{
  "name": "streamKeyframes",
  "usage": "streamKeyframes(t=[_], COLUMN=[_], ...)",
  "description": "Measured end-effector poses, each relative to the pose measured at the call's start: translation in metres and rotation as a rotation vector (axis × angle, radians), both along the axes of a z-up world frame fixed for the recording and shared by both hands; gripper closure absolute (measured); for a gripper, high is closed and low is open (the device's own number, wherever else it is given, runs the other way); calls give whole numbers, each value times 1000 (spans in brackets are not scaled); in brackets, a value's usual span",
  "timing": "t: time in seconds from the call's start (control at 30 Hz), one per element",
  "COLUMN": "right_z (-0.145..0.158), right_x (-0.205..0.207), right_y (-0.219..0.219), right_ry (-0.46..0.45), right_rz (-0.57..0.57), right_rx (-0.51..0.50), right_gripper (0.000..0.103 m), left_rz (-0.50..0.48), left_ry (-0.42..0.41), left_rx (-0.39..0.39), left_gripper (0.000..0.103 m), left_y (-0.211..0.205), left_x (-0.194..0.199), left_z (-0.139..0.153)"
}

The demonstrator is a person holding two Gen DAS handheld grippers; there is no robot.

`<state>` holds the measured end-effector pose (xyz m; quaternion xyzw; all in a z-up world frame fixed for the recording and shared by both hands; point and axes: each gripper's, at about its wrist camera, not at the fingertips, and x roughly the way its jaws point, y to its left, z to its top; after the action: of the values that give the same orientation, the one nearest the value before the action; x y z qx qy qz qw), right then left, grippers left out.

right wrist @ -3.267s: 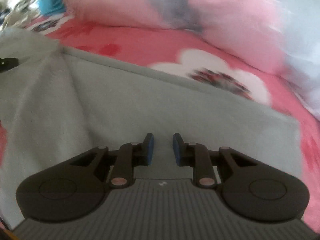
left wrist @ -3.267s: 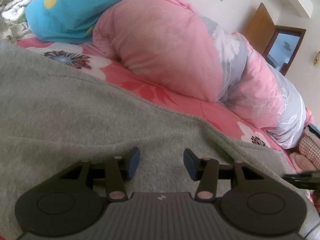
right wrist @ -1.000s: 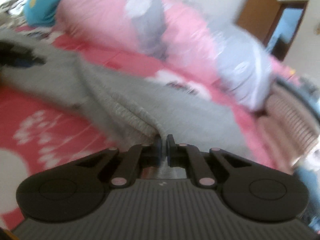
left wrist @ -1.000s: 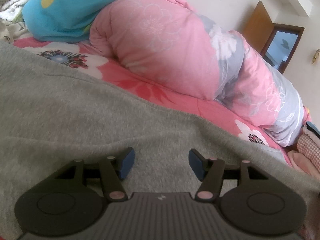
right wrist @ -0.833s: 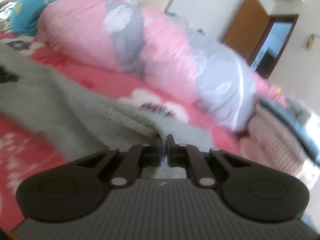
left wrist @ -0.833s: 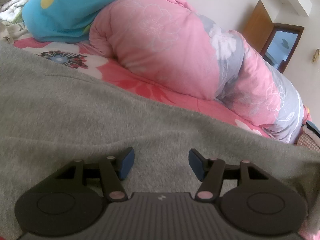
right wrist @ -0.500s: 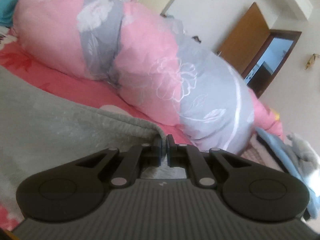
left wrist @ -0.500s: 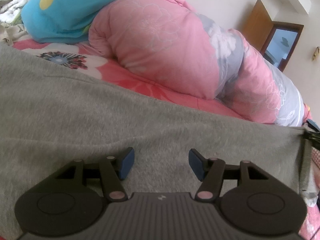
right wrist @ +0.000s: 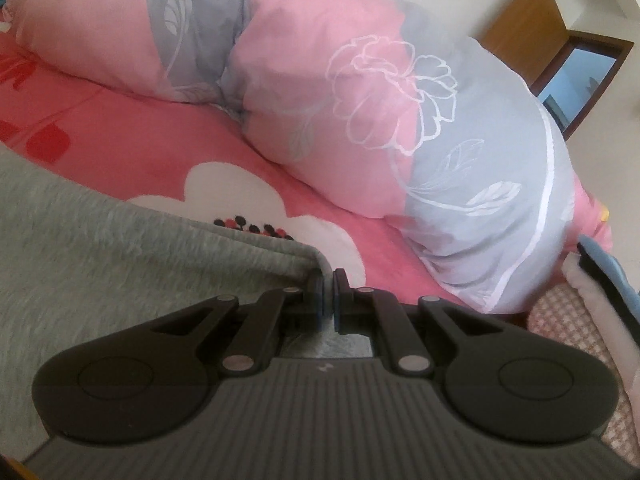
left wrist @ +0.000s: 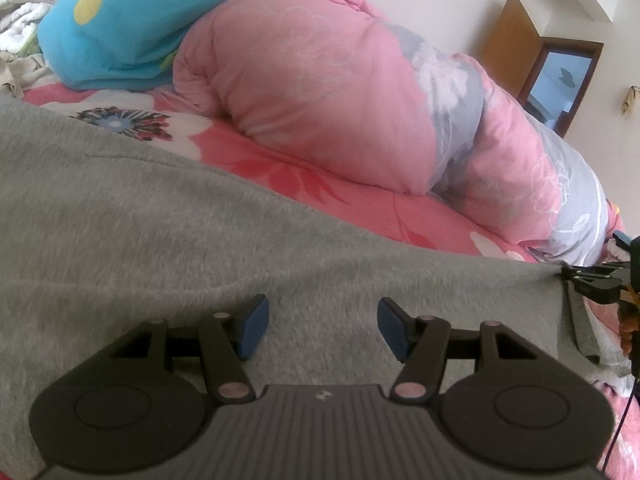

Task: Fold clothes

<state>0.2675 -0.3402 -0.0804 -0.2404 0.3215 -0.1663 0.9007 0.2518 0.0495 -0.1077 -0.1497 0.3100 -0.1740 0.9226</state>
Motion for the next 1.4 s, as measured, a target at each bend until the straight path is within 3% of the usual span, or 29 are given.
streamKeyframes(t=[0.17, 0.3, 0.4, 0.47, 0.57, 0.7, 0.83, 0.87, 0.93, 1.03, 1.23, 1.4], right_z=[-15, -33, -30, -22, -12, -6, -16, -17, -13, 4, 33, 24], right_x=[14, 23, 20, 18, 7, -10, -19, -20, -16, -16, -62, -101], right_y=[-11, -31, -46, -64, -96, -133, -156, -159, -156, -134, -60, 3], right_ry=[42, 89, 46, 8, -73, -174, -184, -178, -161, -165, -148, -52], right_rz=[-10, -51, -73, -124, -192, -255, -315, -351, -380, -330, -60, 150], right_rx=[57, 212, 320, 424, 641, 959, 1235, 1260, 1184, 1010, 747, 526], right_gripper=[100, 99, 96, 68, 45, 34, 17, 17, 17, 17, 17, 18], left_rz=[-3, -5, -6, -8, -9, -9, -9, -9, -9, -9, -10, -9], left_ry=[-2, -3, -4, -5, -6, -6, -7, -6, -6, -5, -6, -8], left_rx=[5, 4, 9, 12, 14, 14, 14, 12, 9, 7, 11, 16], left_gripper=[41, 40, 40, 39, 39, 39, 39, 39, 39, 39, 39, 39], left_y=[-1, 0, -1, -2, -2, -2, -2, -2, -1, -1, -1, -2], left_x=[-1, 0, 0, 0, 0, -1, -1, -1, 0, -1, 0, -1], left_z=[0, 0, -1, -1, -1, -1, -1, -1, -1, -1, -1, -1])
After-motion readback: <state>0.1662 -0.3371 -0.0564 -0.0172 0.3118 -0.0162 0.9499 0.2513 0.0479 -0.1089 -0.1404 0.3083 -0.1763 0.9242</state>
